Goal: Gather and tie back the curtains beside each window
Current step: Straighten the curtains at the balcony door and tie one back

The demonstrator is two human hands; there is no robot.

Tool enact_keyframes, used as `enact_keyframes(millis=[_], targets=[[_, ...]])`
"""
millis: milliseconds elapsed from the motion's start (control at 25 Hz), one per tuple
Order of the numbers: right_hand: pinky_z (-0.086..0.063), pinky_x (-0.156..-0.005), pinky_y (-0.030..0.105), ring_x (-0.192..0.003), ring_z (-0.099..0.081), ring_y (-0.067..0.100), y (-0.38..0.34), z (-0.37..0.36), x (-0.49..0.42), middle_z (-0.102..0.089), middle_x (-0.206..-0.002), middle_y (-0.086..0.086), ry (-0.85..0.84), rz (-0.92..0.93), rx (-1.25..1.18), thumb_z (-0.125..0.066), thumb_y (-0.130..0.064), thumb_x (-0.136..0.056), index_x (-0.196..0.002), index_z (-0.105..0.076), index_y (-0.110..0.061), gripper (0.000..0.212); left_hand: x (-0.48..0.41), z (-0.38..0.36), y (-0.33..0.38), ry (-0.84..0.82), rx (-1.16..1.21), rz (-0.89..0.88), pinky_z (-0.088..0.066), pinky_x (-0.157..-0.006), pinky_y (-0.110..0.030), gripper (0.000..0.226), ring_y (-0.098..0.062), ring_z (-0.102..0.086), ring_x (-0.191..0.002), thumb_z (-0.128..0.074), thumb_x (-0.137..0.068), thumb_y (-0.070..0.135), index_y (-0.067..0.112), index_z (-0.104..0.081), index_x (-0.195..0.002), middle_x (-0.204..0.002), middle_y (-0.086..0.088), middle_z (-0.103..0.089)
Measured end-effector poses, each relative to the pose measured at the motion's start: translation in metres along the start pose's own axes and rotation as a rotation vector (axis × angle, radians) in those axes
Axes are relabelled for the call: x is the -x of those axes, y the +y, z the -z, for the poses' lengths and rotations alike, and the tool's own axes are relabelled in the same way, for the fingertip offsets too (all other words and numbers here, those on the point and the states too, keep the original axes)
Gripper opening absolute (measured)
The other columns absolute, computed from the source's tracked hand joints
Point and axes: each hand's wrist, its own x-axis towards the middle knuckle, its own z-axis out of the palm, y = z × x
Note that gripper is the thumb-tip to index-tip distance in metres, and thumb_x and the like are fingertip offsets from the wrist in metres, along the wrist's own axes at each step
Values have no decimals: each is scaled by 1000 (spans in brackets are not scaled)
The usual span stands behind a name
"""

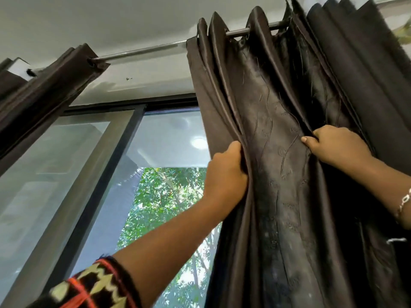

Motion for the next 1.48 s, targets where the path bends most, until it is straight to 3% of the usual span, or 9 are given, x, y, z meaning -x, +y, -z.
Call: enact_keyframes(millis=[160, 400, 520, 720, 880, 1000, 1120, 1280, 1480], targets=[[-38, -67, 35, -94, -57, 40, 16, 12, -6, -61, -99, 24, 7, -26, 36, -49, -38, -92, -85, -58, -6, 34, -3, -36, 42, -135, 80, -81, -46, -67, -47, 16, -45, -55, -81, -46, -75, -7, 7, -43, -83, -86, -27, -61], [-35, -59, 30, -73, -53, 32, 17, 24, 7, -50, -64, 8, -18, -6, 20, -54, -42, -89, -68, -55, -10, 38, 12, -38, 37, 4, 223, 50, -44, -64, -36, 10, -35, -61, -79, -52, -81, 1, 9, -56, -86, -81, -15, -67], [-36, -59, 30, -69, -55, 30, 3, 21, 19, -49, -58, 5, -43, 8, 3, -55, -44, -87, -56, -43, -15, 44, 24, -17, 11, 86, 190, 222, -48, -70, -32, 6, -26, -64, -82, -56, -88, 24, 18, -58, -88, -85, -5, -69], [-50, -70, 34, -75, -62, 31, -23, 16, 30, -58, -68, 9, -140, -39, -59, -55, -48, -85, -64, -48, -14, 41, 35, 20, -16, -27, 92, 362, -46, -71, -34, 68, -20, -59, -81, -38, -67, 80, 19, -53, -92, -85, 4, -61], [-46, -72, 35, -88, -60, 39, -56, 6, 45, -58, -73, 16, -136, -39, -119, -51, -35, -90, -64, -43, -8, 38, 34, 28, -30, -127, 108, 384, -49, -81, -40, 52, -28, -59, -92, -68, -76, 45, 14, -44, -109, -100, -3, -60], [-42, -76, 38, -103, -55, 42, -97, -9, 53, -61, -107, 24, -127, 43, -95, -43, -31, -94, -88, -55, -6, 28, 31, 29, -43, -50, 148, 402, -45, -65, -33, 33, -27, -58, -80, -64, -81, 17, 11, -41, -104, -85, -4, -58], [-40, -75, 36, -107, -54, 41, -150, -21, 51, -59, -116, 21, -142, 127, -94, -43, -24, -94, -103, -56, -4, 25, 32, 37, -53, -55, 270, 414, -44, -60, -29, 31, -18, -57, -70, -63, -80, 11, 13, -42, -103, -80, -1, -57], [-41, -86, 37, -114, -52, 37, -226, -29, 36, -57, -123, 18, -176, 187, -235, -40, -19, -94, -110, -56, -6, 26, 28, 61, -70, -10, 445, 477, -51, -79, -50, 32, -32, -62, -82, -61, -74, 22, 9, -46, -100, -86, -13, -61], [-41, -85, 35, -114, -52, 35, -286, -41, 33, -58, -123, 15, -235, 269, -327, -41, -18, -95, -109, -57, -5, 24, 24, 96, -105, 43, 428, 558, -41, -66, -38, 15, -30, -56, -78, -48, -81, 12, 9, -45, -96, -80, -11, -54]])
